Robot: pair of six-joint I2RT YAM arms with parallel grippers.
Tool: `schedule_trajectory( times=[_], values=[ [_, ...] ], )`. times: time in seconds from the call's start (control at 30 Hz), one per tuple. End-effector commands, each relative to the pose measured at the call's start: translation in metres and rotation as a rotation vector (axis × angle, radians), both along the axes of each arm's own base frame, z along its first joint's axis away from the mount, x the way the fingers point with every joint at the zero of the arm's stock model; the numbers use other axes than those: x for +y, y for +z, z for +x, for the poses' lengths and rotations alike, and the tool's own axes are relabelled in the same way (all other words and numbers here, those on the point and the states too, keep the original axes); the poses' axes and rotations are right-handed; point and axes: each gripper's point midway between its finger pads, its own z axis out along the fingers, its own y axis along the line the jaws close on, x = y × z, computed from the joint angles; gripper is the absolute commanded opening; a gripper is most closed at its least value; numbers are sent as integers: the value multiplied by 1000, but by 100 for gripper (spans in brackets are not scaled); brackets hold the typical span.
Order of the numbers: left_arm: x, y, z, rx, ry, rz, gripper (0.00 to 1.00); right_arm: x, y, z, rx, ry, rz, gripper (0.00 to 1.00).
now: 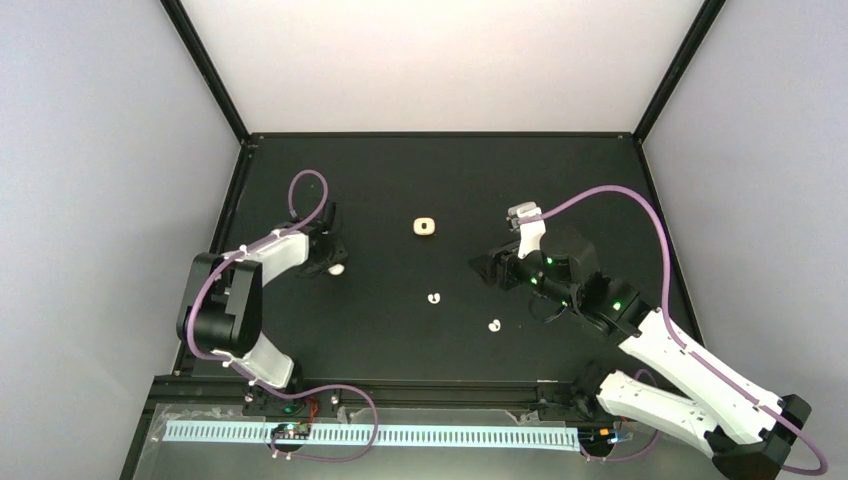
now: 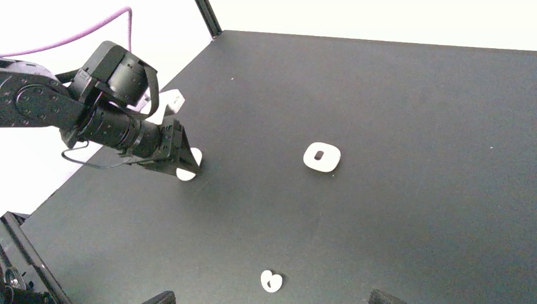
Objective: Insert the wireless bluetooth earbuds into the charging case
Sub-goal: Move the charging case to the center of the board, then pick up the charging case at the center of the board.
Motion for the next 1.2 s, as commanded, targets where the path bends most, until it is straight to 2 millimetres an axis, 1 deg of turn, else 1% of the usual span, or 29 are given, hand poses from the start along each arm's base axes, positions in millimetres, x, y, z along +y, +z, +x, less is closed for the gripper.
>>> schedule_trajectory(
  times=[0.0, 0.07, 0.1, 0.13, 0.23, 0.33, 0.43, 0.53, 0.63, 0.7, 0.77, 0.8, 0.83, 0.9, 0.93, 1.0, 1.03, 1.07, 1.1, 1.17],
  values=[
    [-33, 8, -12, -32, 17, -78, 26, -1, 3, 0, -10, -11, 33, 79],
    [-52, 12, -19, -48, 11, -91, 24, -2, 0, 0, -7, -15, 40, 79],
    [-68, 13, -25, -53, 0, -107, 23, -2, -3, 0, -4, -19, 43, 79],
    [-79, 14, -29, -58, 11, -124, 23, -3, -6, 0, 2, -21, 41, 79],
    [-111, 16, -41, -80, 30, -167, 27, -6, -18, 0, 22, -42, 33, 79],
    [-138, 20, -44, -96, 52, -199, 29, -10, -29, 0, 40, -58, 21, 79],
    [-155, 25, -40, -115, 47, -197, 35, -12, -37, -1, 56, -69, 11, 79],
    [-167, 20, -38, -101, 33, -220, 41, -12, -42, -1, 72, -74, 4, 79],
    [-173, 14, -39, -87, 1, -222, 51, -13, -45, -2, 85, -78, 2, 79],
    [-174, 15, -40, -90, -26, -219, 65, -14, -46, -2, 87, -83, -1, 79],
    [-173, 24, -41, -111, -56, -221, 82, -13, -47, -2, 90, -79, -4, 79],
    [-173, 35, -42, -135, -72, -230, 92, -12, -47, -2, 89, -71, -4, 79],
    [-171, 46, -42, -158, -89, -234, 98, -8, -48, -2, 91, -53, -6, 80],
    [-162, 76, -45, -226, -130, -217, 99, 4, -53, -2, 106, -2, -25, 79],
    [-150, 94, -47, -278, -140, -186, 99, 11, -57, -1, 122, 26, -42, 79],
    [-123, 139, -54, -411, -165, -131, 99, 25, -66, 3, 152, 74, -79, 79],
    [-109, 160, -57, -482, -185, -94, 99, 34, -72, 5, 170, 103, -94, 78],
    [-98, 185, -62, -574, -218, -64, 99, 45, -77, 5, 189, 145, -104, 77],
    [-89, 211, -68, -675, -251, -41, 99, 55, -83, 8, 205, 175, -118, 77],
    [-72, 254, -83, -852, -310, -7, 99, 76, -95, 16, 232, 218, -141, 76]
  ],
)
